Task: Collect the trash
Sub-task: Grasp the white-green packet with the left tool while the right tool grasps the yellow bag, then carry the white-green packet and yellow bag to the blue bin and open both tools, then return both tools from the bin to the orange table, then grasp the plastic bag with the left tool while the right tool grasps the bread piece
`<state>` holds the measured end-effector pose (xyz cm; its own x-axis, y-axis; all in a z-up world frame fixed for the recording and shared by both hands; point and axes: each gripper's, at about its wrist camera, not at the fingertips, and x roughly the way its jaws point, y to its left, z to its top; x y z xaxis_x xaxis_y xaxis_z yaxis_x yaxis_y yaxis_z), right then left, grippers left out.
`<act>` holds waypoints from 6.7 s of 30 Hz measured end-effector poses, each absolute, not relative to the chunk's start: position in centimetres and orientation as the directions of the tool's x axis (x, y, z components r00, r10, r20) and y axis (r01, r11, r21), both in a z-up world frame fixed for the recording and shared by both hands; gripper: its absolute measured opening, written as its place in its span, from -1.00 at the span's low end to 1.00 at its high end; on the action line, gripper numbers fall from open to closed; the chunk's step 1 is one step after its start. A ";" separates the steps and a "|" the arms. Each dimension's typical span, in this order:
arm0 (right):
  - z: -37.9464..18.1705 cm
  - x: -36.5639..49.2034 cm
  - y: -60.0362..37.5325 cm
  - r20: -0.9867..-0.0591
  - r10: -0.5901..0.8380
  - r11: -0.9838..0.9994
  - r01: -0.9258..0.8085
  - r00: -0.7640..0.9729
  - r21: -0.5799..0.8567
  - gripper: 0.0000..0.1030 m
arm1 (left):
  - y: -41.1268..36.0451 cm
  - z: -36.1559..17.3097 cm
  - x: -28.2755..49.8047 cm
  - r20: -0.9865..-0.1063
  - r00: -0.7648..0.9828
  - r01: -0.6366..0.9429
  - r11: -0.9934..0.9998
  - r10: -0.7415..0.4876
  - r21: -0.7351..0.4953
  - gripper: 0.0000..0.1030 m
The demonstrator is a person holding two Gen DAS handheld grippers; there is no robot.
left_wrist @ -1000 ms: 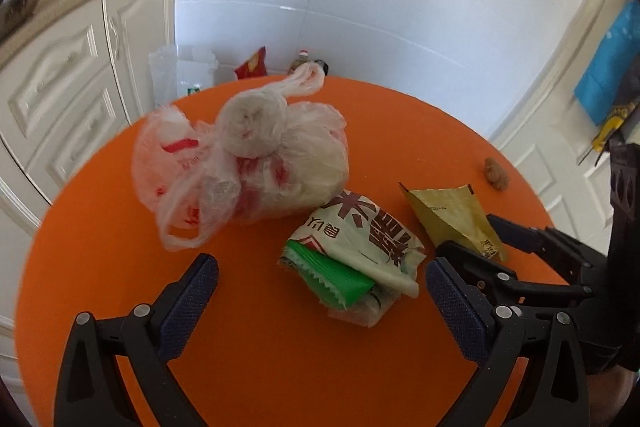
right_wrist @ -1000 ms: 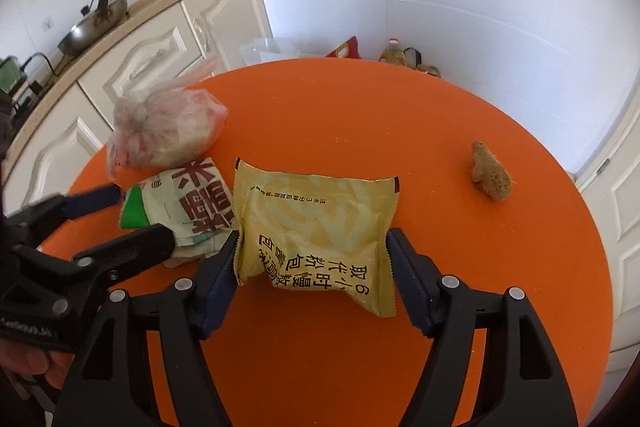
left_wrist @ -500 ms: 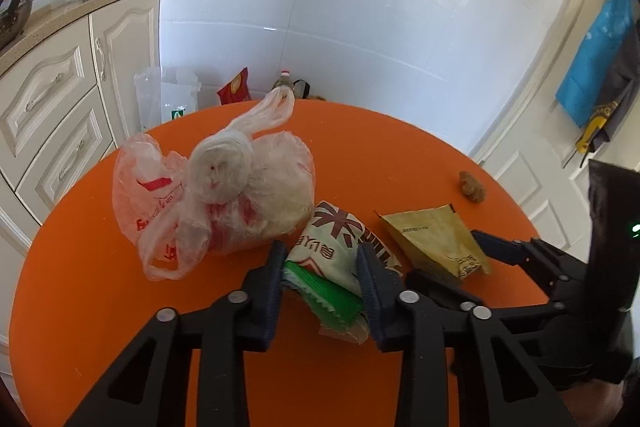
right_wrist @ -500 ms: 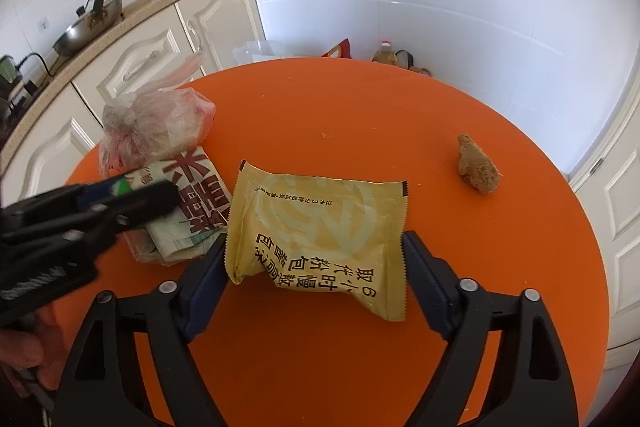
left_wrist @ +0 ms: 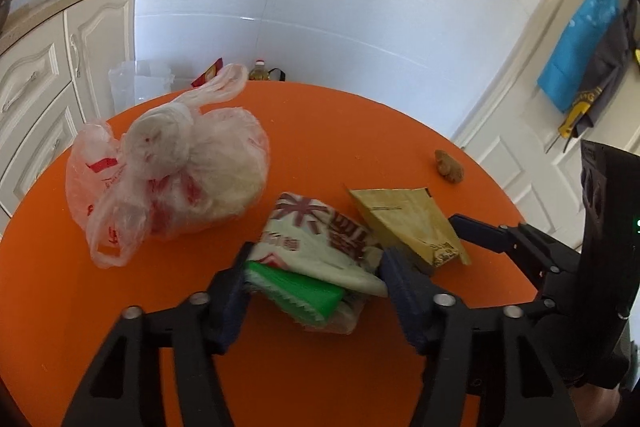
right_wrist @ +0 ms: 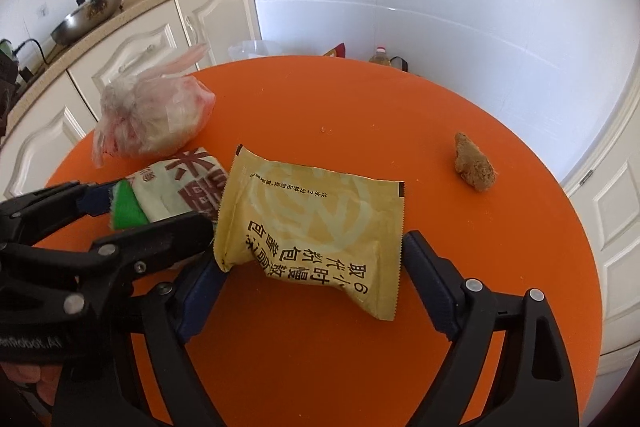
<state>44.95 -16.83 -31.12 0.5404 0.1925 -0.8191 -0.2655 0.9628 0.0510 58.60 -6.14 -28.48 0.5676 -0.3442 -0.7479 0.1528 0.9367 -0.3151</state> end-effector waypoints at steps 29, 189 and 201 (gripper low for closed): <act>-29.5 43.2 -19.3 -0.796 0.262 0.958 -0.250 0.546 0.143 -0.57 | -10.7 -28.3 54.3 -0.694 0.632 0.273 0.937 -0.345 -0.217 -0.79; -26.7 48.0 -24.7 -0.800 -0.014 0.997 0.071 0.599 0.036 1.00 | 0.9 -20.1 40.1 -0.775 0.630 0.010 0.999 -0.044 -0.049 0.98; -30.3 51.8 -24.7 -0.834 -0.020 1.000 0.023 0.552 -0.009 0.01 | -1.5 -24.8 49.1 -0.800 0.593 0.092 0.995 -0.093 -0.047 0.34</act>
